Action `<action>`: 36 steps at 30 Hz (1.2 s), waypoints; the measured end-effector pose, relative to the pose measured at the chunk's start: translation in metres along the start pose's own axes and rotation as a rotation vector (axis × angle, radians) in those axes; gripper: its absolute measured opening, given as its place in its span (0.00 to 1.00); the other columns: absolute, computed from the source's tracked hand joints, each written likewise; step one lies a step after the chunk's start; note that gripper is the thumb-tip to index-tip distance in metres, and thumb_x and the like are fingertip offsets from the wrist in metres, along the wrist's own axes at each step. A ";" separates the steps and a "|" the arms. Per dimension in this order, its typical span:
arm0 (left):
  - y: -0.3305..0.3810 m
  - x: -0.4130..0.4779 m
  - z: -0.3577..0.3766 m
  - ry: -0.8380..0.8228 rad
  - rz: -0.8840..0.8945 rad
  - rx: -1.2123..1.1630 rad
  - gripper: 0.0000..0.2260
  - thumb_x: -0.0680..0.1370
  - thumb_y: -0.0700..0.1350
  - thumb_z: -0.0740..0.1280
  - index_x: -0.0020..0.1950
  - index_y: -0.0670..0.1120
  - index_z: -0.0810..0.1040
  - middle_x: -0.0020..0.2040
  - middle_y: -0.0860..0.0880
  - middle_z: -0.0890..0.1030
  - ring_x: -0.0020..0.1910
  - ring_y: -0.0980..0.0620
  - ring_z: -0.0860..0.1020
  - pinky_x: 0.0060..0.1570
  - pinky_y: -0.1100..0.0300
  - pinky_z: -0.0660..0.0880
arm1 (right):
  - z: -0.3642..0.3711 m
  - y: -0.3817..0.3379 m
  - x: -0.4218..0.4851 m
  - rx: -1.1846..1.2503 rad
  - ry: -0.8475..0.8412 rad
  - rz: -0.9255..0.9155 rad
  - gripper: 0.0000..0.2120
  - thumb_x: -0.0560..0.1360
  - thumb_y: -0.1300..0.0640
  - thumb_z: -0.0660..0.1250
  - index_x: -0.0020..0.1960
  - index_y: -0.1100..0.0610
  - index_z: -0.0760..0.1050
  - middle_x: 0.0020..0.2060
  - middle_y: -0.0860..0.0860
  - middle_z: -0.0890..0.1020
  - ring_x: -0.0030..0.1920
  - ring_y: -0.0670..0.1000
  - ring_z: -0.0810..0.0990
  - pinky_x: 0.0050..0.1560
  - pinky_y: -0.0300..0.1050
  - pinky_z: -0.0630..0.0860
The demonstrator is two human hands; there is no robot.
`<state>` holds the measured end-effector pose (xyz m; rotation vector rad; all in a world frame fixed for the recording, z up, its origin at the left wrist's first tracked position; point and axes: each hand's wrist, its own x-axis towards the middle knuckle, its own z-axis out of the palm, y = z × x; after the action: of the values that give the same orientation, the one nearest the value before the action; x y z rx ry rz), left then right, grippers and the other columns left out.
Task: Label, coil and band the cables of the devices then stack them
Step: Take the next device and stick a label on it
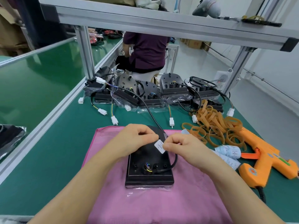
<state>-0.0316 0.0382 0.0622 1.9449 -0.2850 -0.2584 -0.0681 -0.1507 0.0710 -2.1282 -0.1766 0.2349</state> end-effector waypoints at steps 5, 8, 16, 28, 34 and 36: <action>0.004 -0.003 -0.006 -0.083 -0.012 0.007 0.06 0.72 0.42 0.74 0.36 0.51 0.83 0.34 0.58 0.82 0.36 0.63 0.77 0.45 0.63 0.73 | 0.001 -0.006 0.007 -0.116 -0.048 -0.042 0.04 0.75 0.59 0.68 0.41 0.56 0.80 0.34 0.42 0.77 0.33 0.33 0.72 0.37 0.25 0.68; 0.002 -0.002 -0.007 -0.098 -0.010 0.023 0.07 0.72 0.41 0.73 0.36 0.51 0.82 0.34 0.57 0.82 0.36 0.62 0.76 0.45 0.62 0.73 | 0.002 -0.006 0.010 -0.132 -0.044 -0.047 0.04 0.74 0.58 0.69 0.40 0.54 0.80 0.36 0.42 0.78 0.34 0.33 0.73 0.38 0.25 0.68; -0.008 -0.002 -0.002 0.054 -0.080 -0.165 0.03 0.64 0.50 0.72 0.31 0.54 0.84 0.37 0.53 0.83 0.39 0.59 0.76 0.47 0.60 0.70 | 0.013 0.005 0.018 0.206 0.134 0.028 0.05 0.73 0.60 0.69 0.46 0.54 0.83 0.41 0.43 0.84 0.39 0.33 0.78 0.40 0.24 0.71; -0.020 -0.002 -0.003 0.117 -0.123 -0.146 0.08 0.72 0.43 0.73 0.32 0.49 0.83 0.38 0.53 0.85 0.41 0.58 0.80 0.52 0.58 0.75 | 0.015 0.012 0.030 0.168 0.188 0.045 0.05 0.71 0.59 0.71 0.36 0.56 0.81 0.31 0.39 0.82 0.35 0.35 0.77 0.37 0.26 0.71; -0.020 0.004 -0.002 0.175 -0.124 -0.214 0.11 0.73 0.43 0.73 0.31 0.51 0.83 0.33 0.58 0.83 0.34 0.67 0.78 0.39 0.73 0.73 | 0.016 0.012 0.032 0.183 0.166 0.033 0.06 0.70 0.56 0.72 0.36 0.56 0.80 0.32 0.42 0.81 0.33 0.35 0.76 0.35 0.26 0.70; -0.020 0.004 -0.001 0.155 -0.136 -0.215 0.09 0.73 0.43 0.73 0.33 0.50 0.83 0.33 0.58 0.83 0.34 0.66 0.77 0.43 0.68 0.73 | 0.018 0.011 0.033 0.178 0.178 0.019 0.06 0.70 0.61 0.72 0.34 0.58 0.80 0.32 0.43 0.80 0.31 0.36 0.74 0.34 0.26 0.69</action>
<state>-0.0254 0.0455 0.0439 1.7620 -0.0213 -0.2169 -0.0398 -0.1351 0.0487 -1.9628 -0.0302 0.0687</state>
